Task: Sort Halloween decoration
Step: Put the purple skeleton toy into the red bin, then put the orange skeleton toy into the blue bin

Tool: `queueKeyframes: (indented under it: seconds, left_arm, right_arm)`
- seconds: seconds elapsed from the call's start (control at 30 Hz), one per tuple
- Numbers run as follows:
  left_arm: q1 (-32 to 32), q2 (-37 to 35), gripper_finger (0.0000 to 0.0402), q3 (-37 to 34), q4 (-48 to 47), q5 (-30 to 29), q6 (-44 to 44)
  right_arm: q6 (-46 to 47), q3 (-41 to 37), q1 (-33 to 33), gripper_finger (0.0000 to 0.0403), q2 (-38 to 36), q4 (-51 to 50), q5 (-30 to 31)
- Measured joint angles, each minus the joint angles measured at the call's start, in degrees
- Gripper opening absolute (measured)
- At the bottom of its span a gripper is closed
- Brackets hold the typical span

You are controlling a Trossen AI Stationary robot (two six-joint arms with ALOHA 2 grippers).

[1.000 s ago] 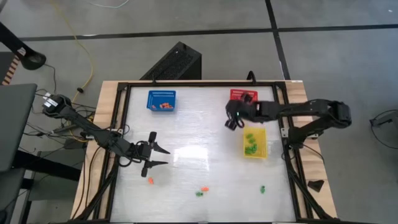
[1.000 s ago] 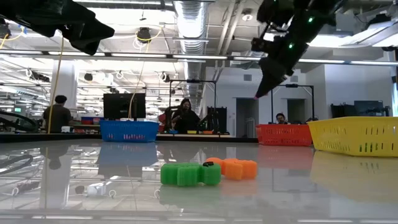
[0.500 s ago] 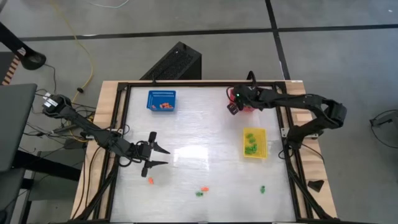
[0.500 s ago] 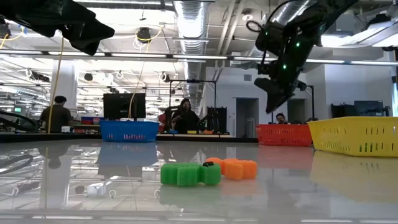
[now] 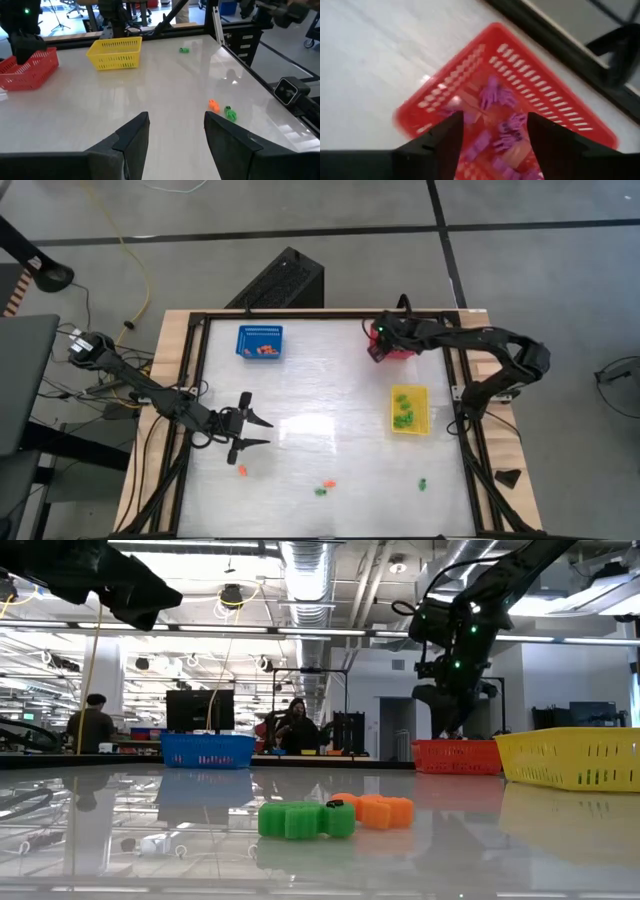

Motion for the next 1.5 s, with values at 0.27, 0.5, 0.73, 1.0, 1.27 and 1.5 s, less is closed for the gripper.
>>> queueKeyframes:
  seconds: [0.27,0.5,0.73,1.0,1.27,1.5]
  left_arm:
    - [0.0,0.0,0.0180,0.0,-0.3,0.0,0.0]
    - [0.0,0.0,0.0180,0.0,-0.3,0.0,0.0]
    - [0.0,0.0,0.0180,0.0,-0.3,0.0,0.0]
    - [0.0,0.0,0.0180,0.0,0.4,0.0,-0.3]
    - [0.0,0.0,0.0180,0.0,0.6,0.1,-0.5]
    - [0.0,0.0,0.0180,0.0,-0.3,0.4,-0.6]
  right_arm:
    - [0.7,0.0,5.7,0.0262,-6.4,-0.5,-10.7]
    - [4.8,0.0,24.9,0.0262,-12.7,0.4,-12.9]
    - [4.8,0.0,51.3,0.0262,-7.4,14.8,-5.4]
    - [-6.2,0.0,65.3,0.0261,11.0,41.1,-3.7]
    - [-4.8,0.0,64.2,0.0258,22.3,56.1,-3.5]
    - [-2.2,0.1,63.8,0.0258,29.9,61.4,-4.0]
